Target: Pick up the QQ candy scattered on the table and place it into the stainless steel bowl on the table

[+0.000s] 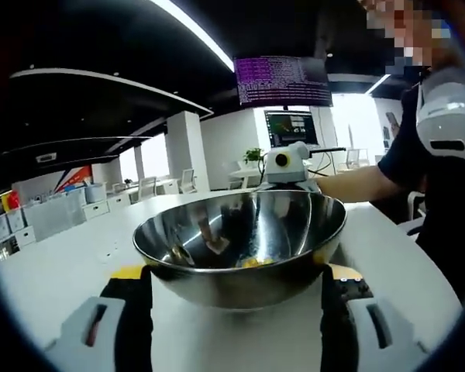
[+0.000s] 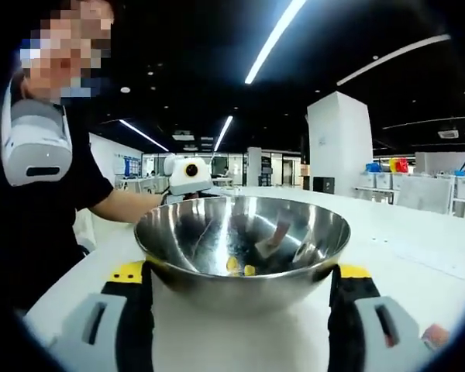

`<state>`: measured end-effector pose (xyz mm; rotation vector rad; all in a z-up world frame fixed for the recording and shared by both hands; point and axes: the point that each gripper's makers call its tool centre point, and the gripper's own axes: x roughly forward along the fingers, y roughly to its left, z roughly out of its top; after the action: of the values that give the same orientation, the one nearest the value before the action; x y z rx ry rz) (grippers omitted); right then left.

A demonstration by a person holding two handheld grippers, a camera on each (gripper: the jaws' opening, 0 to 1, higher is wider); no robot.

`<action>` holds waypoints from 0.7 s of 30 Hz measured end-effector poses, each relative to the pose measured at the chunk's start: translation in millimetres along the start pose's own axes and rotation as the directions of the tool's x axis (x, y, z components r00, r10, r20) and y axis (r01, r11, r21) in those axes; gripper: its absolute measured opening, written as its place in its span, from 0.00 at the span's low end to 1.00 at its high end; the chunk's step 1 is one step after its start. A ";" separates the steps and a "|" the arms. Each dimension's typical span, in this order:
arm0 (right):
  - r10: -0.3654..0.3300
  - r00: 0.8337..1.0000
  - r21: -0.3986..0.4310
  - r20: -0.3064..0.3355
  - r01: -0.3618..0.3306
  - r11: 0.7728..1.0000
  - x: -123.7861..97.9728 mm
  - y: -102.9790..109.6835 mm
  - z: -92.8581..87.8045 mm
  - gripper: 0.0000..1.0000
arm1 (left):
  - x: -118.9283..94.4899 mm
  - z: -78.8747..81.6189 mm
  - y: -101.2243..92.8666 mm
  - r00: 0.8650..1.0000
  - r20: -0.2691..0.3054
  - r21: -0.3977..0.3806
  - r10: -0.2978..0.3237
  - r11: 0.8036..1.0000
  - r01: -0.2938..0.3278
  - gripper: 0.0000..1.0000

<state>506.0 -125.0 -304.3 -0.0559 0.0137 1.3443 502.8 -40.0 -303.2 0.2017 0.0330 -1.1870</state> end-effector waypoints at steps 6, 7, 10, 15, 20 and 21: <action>-0.011 1.000 -0.022 0.022 0.011 1.000 1.2 -16.1 29.8 0.91 | 1.2 27.0 16.8 1.000 0.020 0.018 -0.003 1.000 0.002 0.90; -0.014 1.000 -0.026 0.025 0.014 1.000 1.2 -20.3 33.0 0.91 | 3.2 30.0 20.7 1.000 0.021 0.018 -0.004 1.000 0.003 0.90; -0.021 0.999 -0.042 0.030 0.022 0.999 2.7 -31.7 40.9 0.90 | 7.5 35.4 30.2 1.000 0.008 0.028 -0.005 1.000 0.005 0.90; -0.027 0.998 -0.029 0.056 0.029 0.999 4.3 -51.3 49.2 0.90 | 15.5 42.7 50.1 1.000 0.021 0.018 -0.013 1.000 0.013 0.90; -0.032 0.997 0.042 0.069 0.029 0.999 8.5 -76.7 45.3 0.90 | 28.8 39.3 74.9 0.998 0.051 -0.043 -0.028 0.999 0.030 0.90; -0.034 0.996 0.050 0.077 0.030 0.998 8.9 -80.9 44.1 0.90 | 31.7 36.9 79.3 0.998 0.058 -0.055 -0.027 0.998 0.030 0.90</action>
<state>585.8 -132.3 -258.1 0.0373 -0.0194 1.3128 585.0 -47.0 -260.2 0.1181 0.0186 -1.2186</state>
